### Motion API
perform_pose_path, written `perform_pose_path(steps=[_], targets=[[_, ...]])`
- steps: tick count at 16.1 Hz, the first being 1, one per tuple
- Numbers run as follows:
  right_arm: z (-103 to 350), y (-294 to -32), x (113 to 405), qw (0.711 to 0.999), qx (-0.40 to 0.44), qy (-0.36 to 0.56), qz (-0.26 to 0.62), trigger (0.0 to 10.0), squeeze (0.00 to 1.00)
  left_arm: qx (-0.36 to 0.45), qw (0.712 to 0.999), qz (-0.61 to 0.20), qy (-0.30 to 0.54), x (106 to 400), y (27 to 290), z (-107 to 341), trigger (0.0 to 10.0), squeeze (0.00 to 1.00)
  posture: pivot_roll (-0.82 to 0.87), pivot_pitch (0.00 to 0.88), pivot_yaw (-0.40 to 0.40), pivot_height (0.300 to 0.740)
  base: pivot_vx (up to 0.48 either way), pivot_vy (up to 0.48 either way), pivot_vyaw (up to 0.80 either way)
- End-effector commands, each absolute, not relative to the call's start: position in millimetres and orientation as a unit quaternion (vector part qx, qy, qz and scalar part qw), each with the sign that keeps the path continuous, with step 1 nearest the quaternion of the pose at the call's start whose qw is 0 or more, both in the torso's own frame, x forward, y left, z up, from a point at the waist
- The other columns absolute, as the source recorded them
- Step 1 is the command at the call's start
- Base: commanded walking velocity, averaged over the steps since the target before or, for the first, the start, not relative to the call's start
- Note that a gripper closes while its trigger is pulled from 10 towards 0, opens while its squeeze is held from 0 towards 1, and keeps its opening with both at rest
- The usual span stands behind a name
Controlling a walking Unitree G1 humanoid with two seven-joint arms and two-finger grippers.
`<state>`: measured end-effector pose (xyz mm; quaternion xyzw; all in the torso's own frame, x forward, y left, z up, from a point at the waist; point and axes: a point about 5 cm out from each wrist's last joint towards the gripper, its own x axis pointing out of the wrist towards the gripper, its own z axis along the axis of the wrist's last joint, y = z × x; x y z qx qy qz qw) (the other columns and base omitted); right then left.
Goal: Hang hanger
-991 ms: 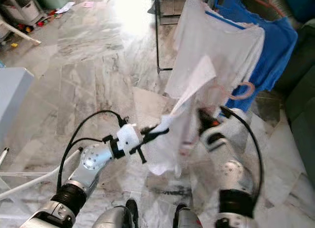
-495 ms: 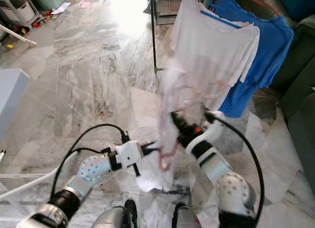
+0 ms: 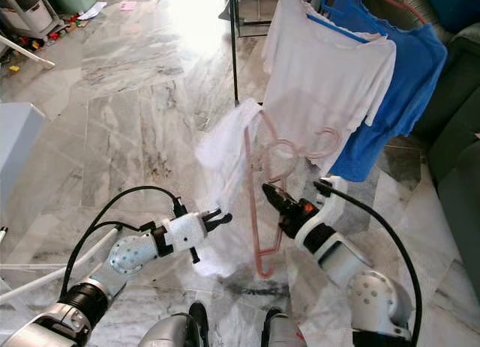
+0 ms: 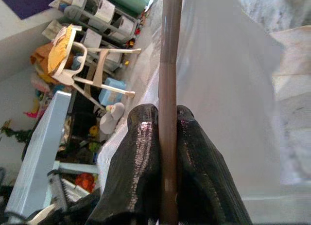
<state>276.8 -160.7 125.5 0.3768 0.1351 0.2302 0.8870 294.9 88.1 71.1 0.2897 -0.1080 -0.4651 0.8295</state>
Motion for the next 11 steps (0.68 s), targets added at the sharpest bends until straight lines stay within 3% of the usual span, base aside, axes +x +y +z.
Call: perform_pose_path(steps=[1,3,5,8,9,11], targets=[[130,-165,282,0.897,0.373,0.114,0.208,10.0,0.00,0.296,0.824,-0.472,-0.106,292,90,67,10.0,0.00,-0.10,0.231,0.063,0.740,0.000,0.000,0.00],[128,-183,296,0.910,0.387,0.089,0.116,10.0,0.00,0.282,0.844,-0.441,-0.113,296,94,72,10.0,0.00,-0.10,0.232,0.062,0.740,0.000,0.000,0.00],[132,-189,303,0.899,0.428,0.065,0.073,10.0,0.00,0.281,0.843,-0.449,-0.098,292,96,65,10.0,0.00,-0.09,0.233,0.062,0.740,0.000,0.000,0.00],[148,-167,307,0.877,0.463,0.059,0.116,10.0,0.00,0.303,0.822,-0.474,-0.090,282,88,53,10.0,0.00,-0.10,0.235,0.056,0.740,0.000,0.000,0.00],[152,-157,306,0.854,0.494,0.073,0.146,10.0,0.00,0.347,0.811,-0.460,-0.103,283,86,53,10.0,0.00,-0.10,0.234,0.054,0.740,0.000,0.000,0.00],[147,-155,308,0.877,0.456,0.098,0.116,10.0,0.00,0.355,0.809,-0.453,-0.125,288,83,60,10.0,0.00,-0.10,0.231,0.048,0.740,0.000,0.000,0.00]])
